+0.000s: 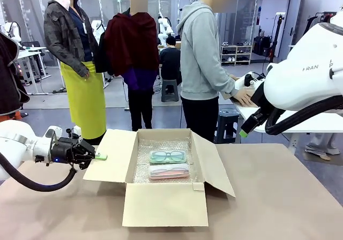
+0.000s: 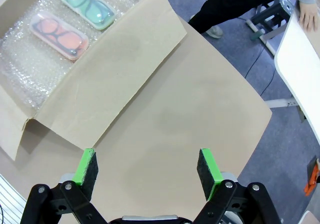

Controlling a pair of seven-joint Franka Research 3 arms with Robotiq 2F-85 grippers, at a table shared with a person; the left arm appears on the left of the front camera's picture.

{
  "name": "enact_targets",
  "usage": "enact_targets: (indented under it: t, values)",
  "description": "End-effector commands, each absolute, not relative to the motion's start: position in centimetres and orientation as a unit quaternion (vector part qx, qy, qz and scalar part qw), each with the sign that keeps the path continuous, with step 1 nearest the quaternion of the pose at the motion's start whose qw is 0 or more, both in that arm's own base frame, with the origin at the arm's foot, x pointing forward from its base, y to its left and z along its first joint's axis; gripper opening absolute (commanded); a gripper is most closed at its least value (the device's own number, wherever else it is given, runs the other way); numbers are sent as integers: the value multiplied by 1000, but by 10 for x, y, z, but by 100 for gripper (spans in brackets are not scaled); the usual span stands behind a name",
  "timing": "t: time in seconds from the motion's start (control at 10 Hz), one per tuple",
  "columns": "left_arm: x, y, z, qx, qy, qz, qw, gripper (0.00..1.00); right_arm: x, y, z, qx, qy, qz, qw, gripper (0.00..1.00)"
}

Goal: Pack the glasses set securely to prepare it for shipping.
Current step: Position the Package Box on the left side of the table.

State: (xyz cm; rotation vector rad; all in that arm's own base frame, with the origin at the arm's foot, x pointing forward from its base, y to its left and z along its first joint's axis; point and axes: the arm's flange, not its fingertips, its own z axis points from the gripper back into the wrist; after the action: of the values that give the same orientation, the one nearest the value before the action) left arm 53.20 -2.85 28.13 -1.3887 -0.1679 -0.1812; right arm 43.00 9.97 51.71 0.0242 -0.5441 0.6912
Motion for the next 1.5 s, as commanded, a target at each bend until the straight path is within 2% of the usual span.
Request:
enact_targets:
  t: [0.0, 0.1, 0.7, 0.8, 0.9, 1.4]
  values:
    - [533, -28, 280, -655, -80, -86, 746, 0, 431, 102, 519, 10, -262, 330, 907, 100]
    - [532, -29, 281, -638, -77, -83, 761, 0, 431, 102, 519, 10, -262, 330, 907, 100]
    - [532, -29, 281, -638, -77, -83, 761, 0, 431, 102, 519, 10, -262, 330, 907, 100]
    - [532, -28, 281, -638, -77, -82, 762, 3, 431, 102, 519, 10, -262, 330, 907, 100]
    - [532, -7, 280, -646, -51, -75, 758, 3, 431, 102, 519, 10, -262, 330, 907, 100]
    - [533, 79, 271, -655, -20, -63, 753, 3, 431, 102, 519, 10, -262, 330, 907, 100]
